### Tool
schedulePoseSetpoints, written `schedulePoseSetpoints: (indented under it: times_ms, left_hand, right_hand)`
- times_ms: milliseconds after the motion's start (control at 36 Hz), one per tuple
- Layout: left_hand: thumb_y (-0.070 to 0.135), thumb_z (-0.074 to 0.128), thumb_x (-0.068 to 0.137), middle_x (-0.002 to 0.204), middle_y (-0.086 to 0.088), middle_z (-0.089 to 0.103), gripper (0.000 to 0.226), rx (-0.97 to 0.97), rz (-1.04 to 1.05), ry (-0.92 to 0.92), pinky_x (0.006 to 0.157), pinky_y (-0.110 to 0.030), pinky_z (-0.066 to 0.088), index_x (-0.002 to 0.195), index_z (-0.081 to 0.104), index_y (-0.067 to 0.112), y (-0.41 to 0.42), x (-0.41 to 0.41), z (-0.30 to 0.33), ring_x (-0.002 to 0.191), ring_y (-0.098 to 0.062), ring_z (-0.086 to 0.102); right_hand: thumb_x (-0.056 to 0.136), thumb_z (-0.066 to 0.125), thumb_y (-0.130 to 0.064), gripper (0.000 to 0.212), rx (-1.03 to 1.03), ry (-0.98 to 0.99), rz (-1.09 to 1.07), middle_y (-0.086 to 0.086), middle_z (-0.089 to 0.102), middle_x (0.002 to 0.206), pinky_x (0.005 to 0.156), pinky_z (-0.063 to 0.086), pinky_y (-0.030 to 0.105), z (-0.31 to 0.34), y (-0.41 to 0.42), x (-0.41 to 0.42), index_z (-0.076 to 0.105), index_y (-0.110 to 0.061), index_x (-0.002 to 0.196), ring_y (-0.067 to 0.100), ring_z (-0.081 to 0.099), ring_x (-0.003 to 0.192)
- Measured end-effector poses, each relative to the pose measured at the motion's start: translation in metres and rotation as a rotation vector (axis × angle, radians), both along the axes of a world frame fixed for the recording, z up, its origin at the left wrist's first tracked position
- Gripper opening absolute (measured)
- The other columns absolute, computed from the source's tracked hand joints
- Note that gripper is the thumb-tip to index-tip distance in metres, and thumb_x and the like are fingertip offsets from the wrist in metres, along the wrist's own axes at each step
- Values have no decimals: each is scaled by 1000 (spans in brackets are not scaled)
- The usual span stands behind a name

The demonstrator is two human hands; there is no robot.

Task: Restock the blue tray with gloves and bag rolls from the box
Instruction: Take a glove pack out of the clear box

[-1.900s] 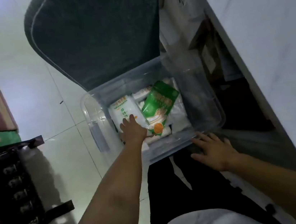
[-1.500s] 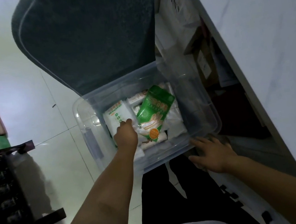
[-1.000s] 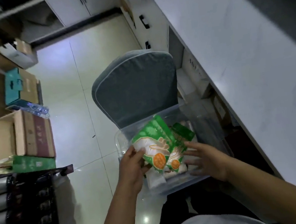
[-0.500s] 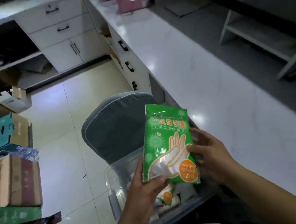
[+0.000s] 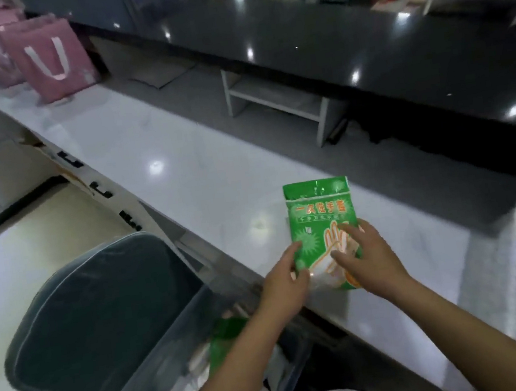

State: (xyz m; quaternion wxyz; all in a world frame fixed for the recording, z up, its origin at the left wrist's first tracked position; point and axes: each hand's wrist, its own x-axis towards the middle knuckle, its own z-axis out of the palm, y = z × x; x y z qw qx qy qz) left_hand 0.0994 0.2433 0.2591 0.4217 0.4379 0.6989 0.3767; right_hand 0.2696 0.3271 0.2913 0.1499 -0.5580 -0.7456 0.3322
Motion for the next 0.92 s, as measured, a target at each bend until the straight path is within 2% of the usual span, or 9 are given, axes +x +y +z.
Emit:
schedulePoseSetpoints:
  times_ms: [83,139,222,306,417,556,694,806,917]
  left_hand:
    - [40,41,99,163,-8,19,56,-128,-279,552,121,-47,17,153,24,40,15,11,-17,149,-29,19]
    - [49,31,101,166,-3,4,56,-162,-382,640,121,-50,3,153,13,45,15,14,-26,152,-28,1]
    - [59,25,98,167,-1,-4,61,-185,-461,732,119,-52,-5,151,-4,51,7,12,-38,152,-25,-9]
    - [65,21,96,166,1,-7,62,-176,-471,788,118,-51,-10,150,-9,53,0,6,-44,152,-24,-12]
    - [65,27,95,167,2,-4,65,-171,-399,708,119,-47,-7,151,-3,52,-18,-10,-44,152,-21,-10]
    - [67,36,91,165,2,11,67,-149,-2,522,121,-48,13,151,9,53,-83,-49,-50,150,-23,11]
    - [46,53,96,160,-7,29,67,-483,298,382,115,-42,30,154,25,28,-181,-84,-85,144,-27,30]
    - [53,45,87,145,-6,52,59,-892,177,312,100,-36,45,140,47,28,-245,-84,-115,127,-29,52]
    - [54,48,87,146,-6,50,61,-984,63,157,102,-34,43,143,44,29,-277,-69,-150,129,-28,51]
  right_hand:
    - [90,47,-64,66,-17,-394,110,1,13,165,117,16,52,-27,-5,12,30,-43,150,30,8,151]
    - [90,38,-70,71,-66,-461,160,-2,2,167,117,8,56,-44,-12,20,15,-46,153,30,-2,152]
    - [89,34,-70,79,-46,-507,216,-4,-11,167,116,10,56,-60,-21,31,-9,-49,152,31,-4,152]
    - [90,35,-67,79,-23,-518,225,-3,-12,167,118,8,54,-63,-24,36,-13,-49,151,31,-6,152]
    - [91,40,-67,76,-53,-481,204,1,-1,167,118,6,55,-47,-22,29,7,-42,155,31,-6,152]
    - [92,51,-57,67,68,-348,291,4,14,166,118,12,48,-13,-34,-7,29,-37,152,27,4,152]
    - [93,53,-49,61,121,-193,526,4,26,162,117,14,46,-18,-81,-55,39,-31,149,27,15,151]
    - [93,42,-53,64,-30,-364,819,-3,12,166,120,3,48,-75,-132,-75,28,-34,153,19,1,152]
    - [95,39,-60,72,-217,-676,1006,1,-10,167,117,-7,58,-145,-164,-61,10,-37,157,27,-17,151]
